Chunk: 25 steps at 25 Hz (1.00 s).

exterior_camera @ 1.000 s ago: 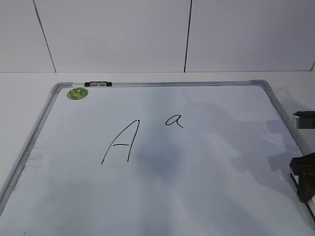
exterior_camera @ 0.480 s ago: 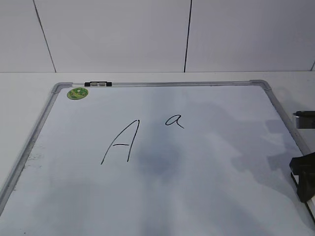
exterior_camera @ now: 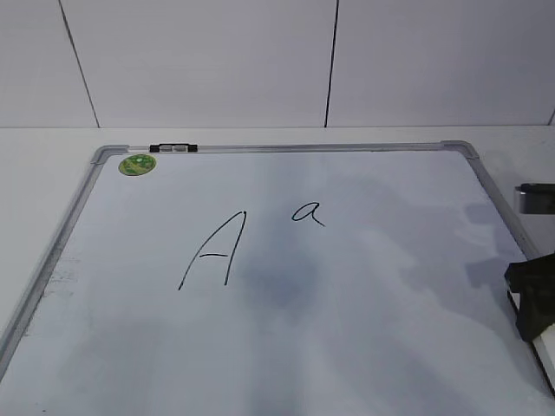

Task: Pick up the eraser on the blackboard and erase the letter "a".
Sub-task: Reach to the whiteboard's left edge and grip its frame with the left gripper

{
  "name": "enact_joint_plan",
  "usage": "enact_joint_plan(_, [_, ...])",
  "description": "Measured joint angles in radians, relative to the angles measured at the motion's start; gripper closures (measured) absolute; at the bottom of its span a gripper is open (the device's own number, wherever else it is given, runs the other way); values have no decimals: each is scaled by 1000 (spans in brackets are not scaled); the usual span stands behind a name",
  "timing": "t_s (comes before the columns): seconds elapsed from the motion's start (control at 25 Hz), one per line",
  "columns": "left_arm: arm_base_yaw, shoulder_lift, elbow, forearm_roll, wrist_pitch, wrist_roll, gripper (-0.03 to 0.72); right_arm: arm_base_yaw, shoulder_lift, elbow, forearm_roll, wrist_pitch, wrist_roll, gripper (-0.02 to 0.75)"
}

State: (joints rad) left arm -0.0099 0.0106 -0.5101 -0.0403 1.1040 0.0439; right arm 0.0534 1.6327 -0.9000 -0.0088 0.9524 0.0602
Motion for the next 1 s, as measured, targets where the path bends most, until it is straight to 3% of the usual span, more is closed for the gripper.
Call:
enact_joint_plan(0.72, [0, 0, 0, 7, 0, 4, 454, 8, 0, -51, 48, 92, 0, 206])
enact_joint_plan(1.0, [0, 0, 0, 74, 0, 10, 454, 140, -17, -159, 9, 184, 2, 206])
